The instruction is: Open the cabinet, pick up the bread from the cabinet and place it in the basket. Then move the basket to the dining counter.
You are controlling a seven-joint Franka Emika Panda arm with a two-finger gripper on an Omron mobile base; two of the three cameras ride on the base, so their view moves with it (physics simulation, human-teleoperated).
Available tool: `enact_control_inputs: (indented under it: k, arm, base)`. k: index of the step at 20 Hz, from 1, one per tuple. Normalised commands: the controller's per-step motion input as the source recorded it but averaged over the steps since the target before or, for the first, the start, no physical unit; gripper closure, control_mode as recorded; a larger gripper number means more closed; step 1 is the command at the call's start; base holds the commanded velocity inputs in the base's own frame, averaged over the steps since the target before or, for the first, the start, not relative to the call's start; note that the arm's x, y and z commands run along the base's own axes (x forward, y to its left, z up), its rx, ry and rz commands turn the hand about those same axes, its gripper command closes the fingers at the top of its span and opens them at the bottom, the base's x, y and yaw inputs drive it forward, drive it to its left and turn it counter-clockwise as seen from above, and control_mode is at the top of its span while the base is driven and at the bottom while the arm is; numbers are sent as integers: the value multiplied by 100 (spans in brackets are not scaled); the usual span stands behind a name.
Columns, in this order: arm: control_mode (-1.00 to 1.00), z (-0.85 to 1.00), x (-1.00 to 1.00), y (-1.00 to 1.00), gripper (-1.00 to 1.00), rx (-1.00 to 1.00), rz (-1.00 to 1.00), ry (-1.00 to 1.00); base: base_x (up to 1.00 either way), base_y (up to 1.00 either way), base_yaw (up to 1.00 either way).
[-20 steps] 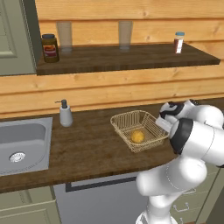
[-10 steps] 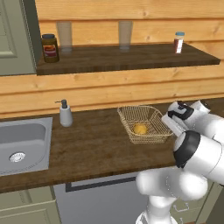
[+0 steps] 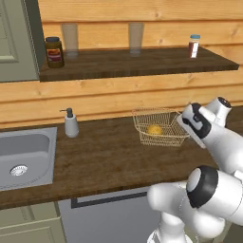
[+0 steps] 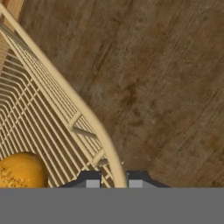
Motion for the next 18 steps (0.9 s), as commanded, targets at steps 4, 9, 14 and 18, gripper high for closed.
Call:
enact_control_inputs:
  k: [4, 9, 14, 18]
  arm:
    - [-100, 50, -35, 26, 100, -8, 0, 0]
    - [-100, 50, -43, 37, 100, 0, 0, -4]
    - [-100, 48, -42, 32, 100, 0, 0, -14]
    - [-100, 55, -43, 16, 100, 0, 0, -3]
  base:
    - [0, 0, 0]
    - [0, 0, 0]
    - [0, 0, 0]
    - [0, 0, 0]
